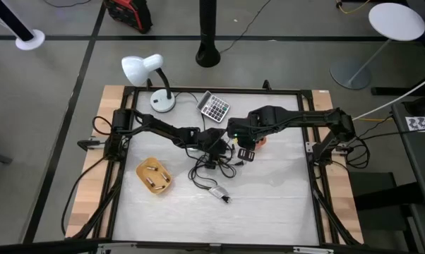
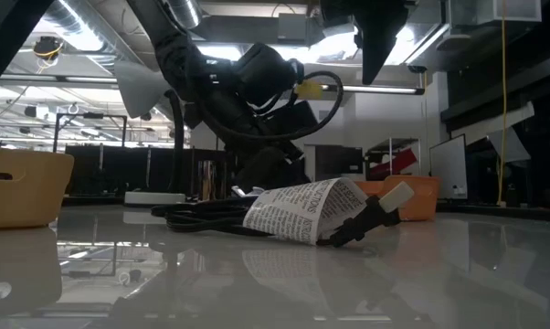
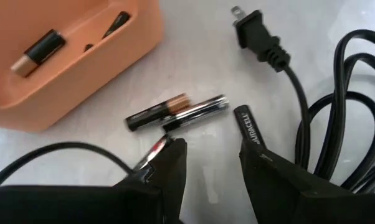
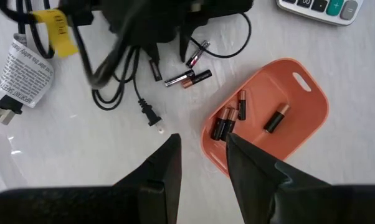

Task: Sort batteries
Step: Put the brown battery into the orange bin

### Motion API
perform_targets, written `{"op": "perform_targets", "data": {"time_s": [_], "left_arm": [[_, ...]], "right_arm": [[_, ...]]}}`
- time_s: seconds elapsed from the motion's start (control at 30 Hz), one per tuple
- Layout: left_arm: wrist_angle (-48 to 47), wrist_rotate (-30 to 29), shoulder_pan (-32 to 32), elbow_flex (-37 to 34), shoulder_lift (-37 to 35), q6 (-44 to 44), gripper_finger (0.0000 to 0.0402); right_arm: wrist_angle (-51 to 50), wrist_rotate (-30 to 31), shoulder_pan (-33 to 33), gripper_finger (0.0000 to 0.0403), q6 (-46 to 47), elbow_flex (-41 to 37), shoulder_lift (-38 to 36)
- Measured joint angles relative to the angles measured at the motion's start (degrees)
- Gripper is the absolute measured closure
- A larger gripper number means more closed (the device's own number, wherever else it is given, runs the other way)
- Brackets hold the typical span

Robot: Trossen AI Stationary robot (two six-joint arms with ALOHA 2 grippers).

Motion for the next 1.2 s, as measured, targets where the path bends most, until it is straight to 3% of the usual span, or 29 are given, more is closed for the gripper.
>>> {"op": "perform_targets", "data": {"time_s": [0.9,1.2], "left_arm": [[-1.72,0.40,-4.79,0.07,-3.23,-5.33,0.0259],[0.55,-2.40,-4.40,0.09,-2.50,-6.33,0.0259]], "right_arm": [[0.12,0.81,0.00,0.0283,-0.04,-0.02,0.00],[0.16,0.79,0.00,0.0283,0.26,-0.02,0.00]]}}
